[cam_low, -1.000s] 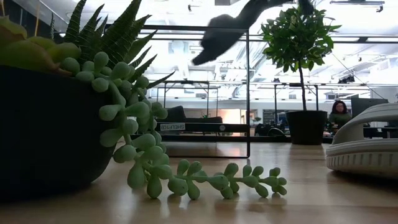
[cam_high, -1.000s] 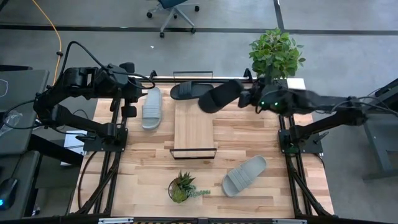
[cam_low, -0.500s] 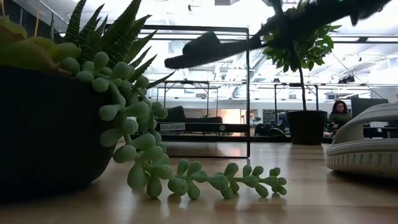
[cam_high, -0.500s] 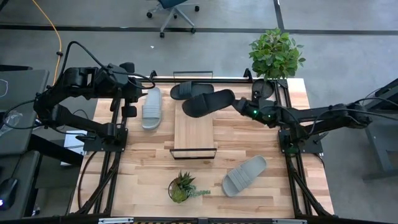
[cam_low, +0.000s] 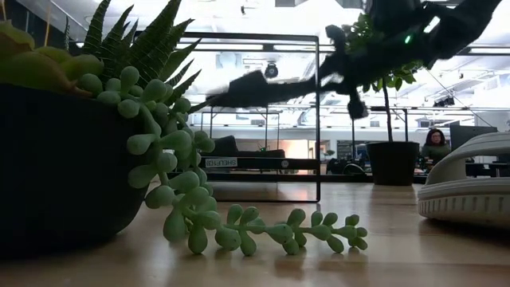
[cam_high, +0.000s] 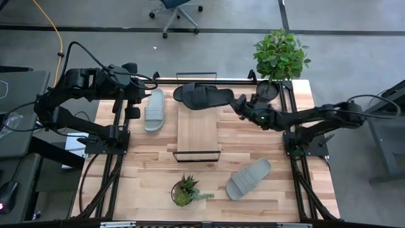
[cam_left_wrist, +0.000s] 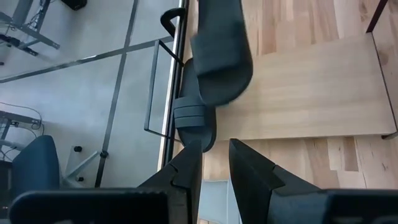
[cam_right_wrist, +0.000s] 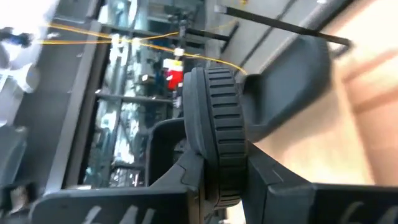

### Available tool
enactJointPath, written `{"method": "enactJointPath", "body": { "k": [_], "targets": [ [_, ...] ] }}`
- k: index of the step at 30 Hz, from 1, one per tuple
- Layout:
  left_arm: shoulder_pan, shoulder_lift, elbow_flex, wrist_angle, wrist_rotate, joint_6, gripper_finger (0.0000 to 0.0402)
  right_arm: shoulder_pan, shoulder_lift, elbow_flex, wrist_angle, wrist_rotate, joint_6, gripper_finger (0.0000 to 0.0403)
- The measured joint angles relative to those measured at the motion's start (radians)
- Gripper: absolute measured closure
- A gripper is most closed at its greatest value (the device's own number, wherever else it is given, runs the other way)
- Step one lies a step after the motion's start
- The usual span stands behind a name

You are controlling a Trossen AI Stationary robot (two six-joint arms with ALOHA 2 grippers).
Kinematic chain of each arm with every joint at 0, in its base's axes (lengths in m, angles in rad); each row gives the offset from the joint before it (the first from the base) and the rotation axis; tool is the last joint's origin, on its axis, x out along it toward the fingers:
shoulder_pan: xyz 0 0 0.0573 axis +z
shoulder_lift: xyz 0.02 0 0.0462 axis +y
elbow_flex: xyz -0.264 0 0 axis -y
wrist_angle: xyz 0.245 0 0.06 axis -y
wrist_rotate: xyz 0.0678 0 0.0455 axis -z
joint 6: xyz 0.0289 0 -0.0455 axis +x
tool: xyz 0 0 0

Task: Pick and place slides into the shelf
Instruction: Put the black slipper slide on the shelf

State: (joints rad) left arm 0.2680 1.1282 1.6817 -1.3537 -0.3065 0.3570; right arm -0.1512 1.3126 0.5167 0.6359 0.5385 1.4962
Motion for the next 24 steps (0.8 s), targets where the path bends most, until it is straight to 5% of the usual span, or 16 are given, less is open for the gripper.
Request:
{"method": "enactJointPath", "body": {
  "k": [12, 24],
  "targets": [
    [0.0, 0.0, -0.05, -0.001, 0.001, 0.0, 0.0332, 0.003, 0.286, -0.002, 0.303, -0.062, 0.156, 0.0363],
    [0.0, 0.0, -0.109, 0.016, 0.01, -0.022, 0.0332, -0.034, 0.405, 0.048, 0.333, -0.11, 0.198, 0.0363]
  ]
}}
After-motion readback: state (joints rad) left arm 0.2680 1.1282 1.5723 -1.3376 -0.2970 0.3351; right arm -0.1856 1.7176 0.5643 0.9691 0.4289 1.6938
